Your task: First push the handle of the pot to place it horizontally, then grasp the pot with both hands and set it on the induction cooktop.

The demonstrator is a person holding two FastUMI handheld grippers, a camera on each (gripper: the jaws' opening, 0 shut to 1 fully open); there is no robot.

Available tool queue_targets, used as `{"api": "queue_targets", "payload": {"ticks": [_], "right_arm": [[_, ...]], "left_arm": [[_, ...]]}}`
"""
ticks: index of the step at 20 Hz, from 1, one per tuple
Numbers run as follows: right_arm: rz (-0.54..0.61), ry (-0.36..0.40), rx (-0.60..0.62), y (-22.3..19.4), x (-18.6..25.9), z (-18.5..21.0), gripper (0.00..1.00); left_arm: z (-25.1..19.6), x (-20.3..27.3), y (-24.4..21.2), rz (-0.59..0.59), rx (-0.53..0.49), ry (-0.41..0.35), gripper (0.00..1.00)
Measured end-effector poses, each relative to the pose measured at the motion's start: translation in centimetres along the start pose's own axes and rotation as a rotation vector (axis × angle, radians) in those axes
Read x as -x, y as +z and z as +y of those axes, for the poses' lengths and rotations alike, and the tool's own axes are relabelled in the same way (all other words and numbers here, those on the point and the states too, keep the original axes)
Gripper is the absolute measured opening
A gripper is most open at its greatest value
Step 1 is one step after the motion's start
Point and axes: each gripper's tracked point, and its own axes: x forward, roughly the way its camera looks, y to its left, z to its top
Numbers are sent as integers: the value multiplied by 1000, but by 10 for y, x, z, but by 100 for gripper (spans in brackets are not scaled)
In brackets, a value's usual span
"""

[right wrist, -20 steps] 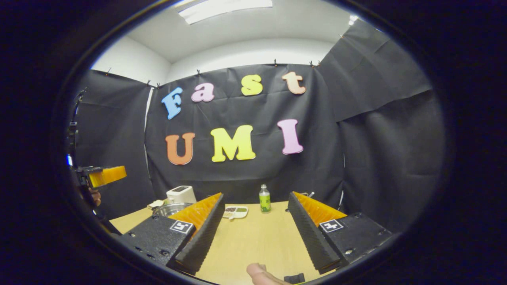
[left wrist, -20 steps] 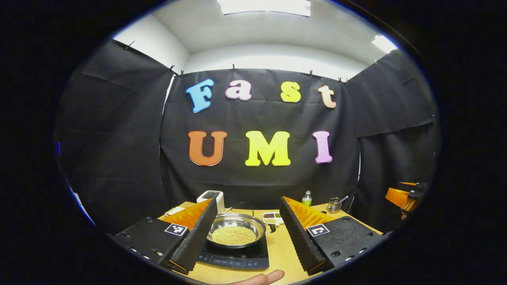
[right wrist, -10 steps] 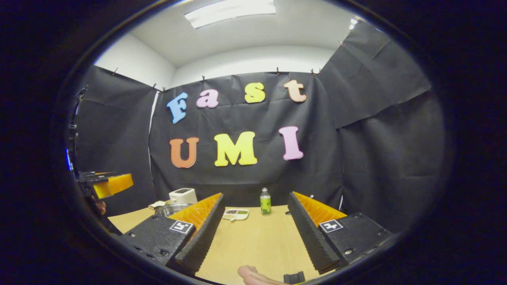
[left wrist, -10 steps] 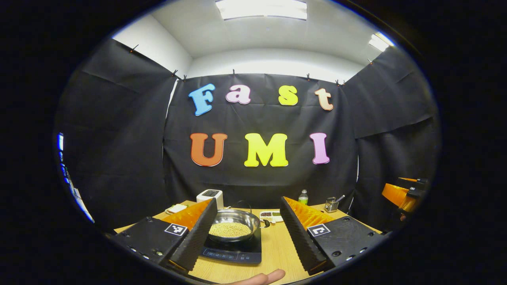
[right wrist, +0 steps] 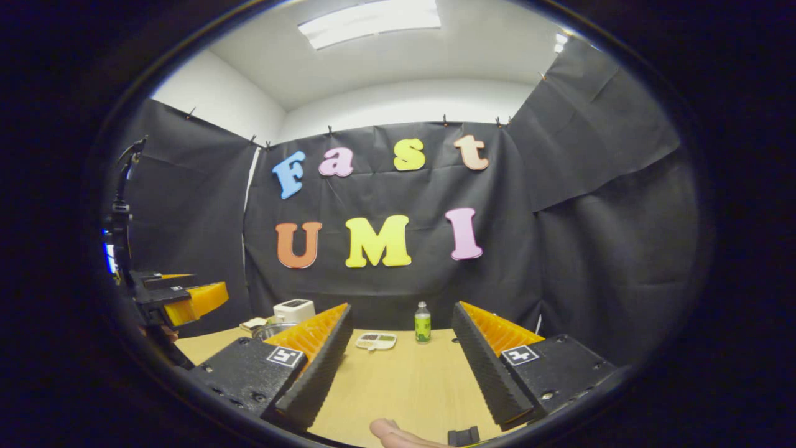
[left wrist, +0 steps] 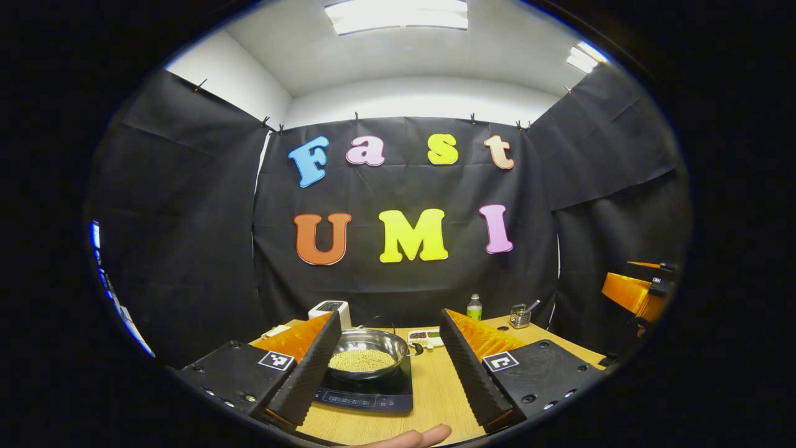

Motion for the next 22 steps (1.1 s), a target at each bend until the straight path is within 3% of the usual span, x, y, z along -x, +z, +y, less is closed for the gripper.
{"api": "queue_targets", "payload": {"ticks": [5,6,10,11,14,15,17,18,19,20,21,22], "right_arm": [[-29,-72,24,3,-4,-10,96],[-30,-72,31,3,-4,-8,100],[-21,-47,32,1,-6,-2,96],[-21,-49,36,0,-6,-3,96],[-20,-57,44,0,-8,-5,96],[-19,-63,50,0,-9,-6,100],[-13,-69,60,-2,-10,-7,96],[-12,-64,61,-2,-11,-5,100],[-12,-59,61,-1,-12,-3,96],[-13,-55,63,-1,-13,-1,100],[-15,-49,67,-1,-12,0,100],[-18,-45,68,-1,-12,2,96]], "left_arm": [[-5,2,3,-10,-14,-12,94],[-5,4,4,-12,-23,-12,94],[-5,5,6,-21,-16,-17,94],[-5,6,6,-19,-13,-17,84],[-4,4,5,-15,-11,-14,84],[-3,4,4,-11,-10,-15,84],[-4,4,5,-10,-9,-16,84],[-4,5,6,-11,-9,-17,94],[-3,4,5,-12,-9,-19,94],[-3,4,6,-12,-7,-20,94],[-2,3,5,-10,-6,-21,84],[-2,3,4,-9,-5,-22,84]]}}
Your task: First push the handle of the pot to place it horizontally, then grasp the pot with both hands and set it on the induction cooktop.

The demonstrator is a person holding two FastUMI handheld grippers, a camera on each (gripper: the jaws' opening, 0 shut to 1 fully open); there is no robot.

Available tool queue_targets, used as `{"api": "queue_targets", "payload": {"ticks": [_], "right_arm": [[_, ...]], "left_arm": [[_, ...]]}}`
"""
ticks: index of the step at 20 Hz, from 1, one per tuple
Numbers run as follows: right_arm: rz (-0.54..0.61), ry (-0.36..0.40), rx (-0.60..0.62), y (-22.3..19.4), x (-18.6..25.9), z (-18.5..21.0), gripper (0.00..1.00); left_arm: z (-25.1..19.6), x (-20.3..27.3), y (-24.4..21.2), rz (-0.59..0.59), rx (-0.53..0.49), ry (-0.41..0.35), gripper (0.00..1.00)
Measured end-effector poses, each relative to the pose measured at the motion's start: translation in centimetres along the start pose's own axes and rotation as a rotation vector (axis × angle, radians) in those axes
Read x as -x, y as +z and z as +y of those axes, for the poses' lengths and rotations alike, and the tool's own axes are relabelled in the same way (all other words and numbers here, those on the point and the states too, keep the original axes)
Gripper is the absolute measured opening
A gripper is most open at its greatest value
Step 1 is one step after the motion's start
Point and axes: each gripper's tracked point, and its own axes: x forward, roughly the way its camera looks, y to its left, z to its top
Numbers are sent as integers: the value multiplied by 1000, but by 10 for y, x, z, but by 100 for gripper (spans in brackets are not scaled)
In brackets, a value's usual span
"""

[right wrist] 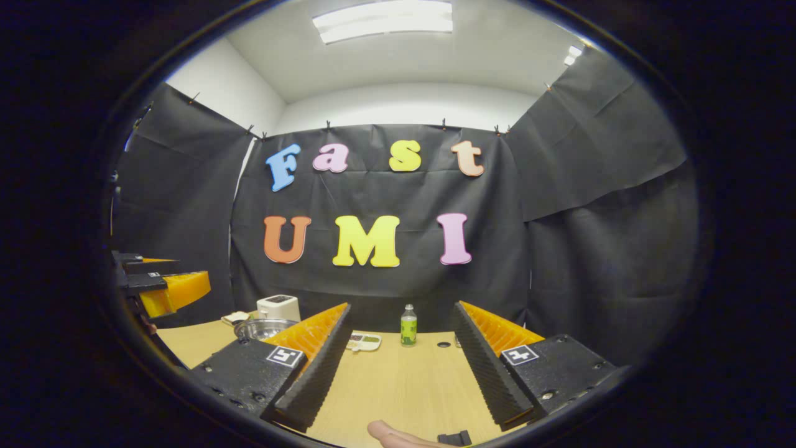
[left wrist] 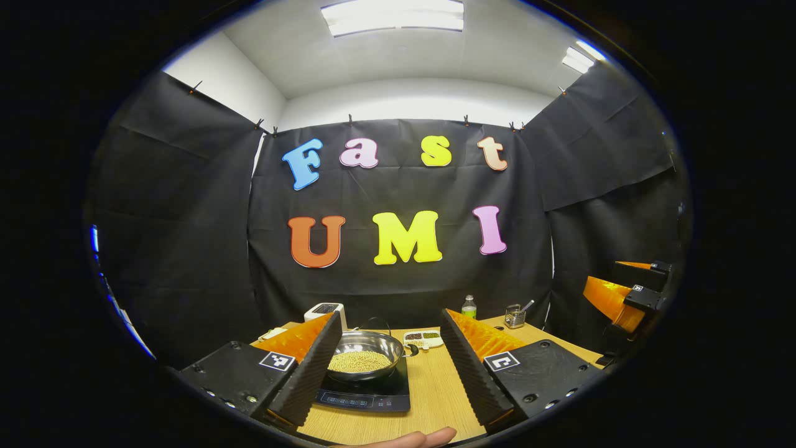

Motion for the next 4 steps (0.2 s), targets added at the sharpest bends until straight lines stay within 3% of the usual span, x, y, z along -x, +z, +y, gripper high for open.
{"api": "queue_targets", "payload": {"ticks": [1,2,3,4], "right_arm": [[-1,4,0,0,0,1,96],[0,9,-1,-1,0,3,96],[2,14,-1,-2,0,4,100],[4,15,1,-3,-1,5,96]], "left_arm": [[0,-1,0,2,0,-1,94],[-1,-1,0,5,0,-2,84],[0,2,-1,7,1,-2,84],[0,1,-1,6,1,0,94]]}}
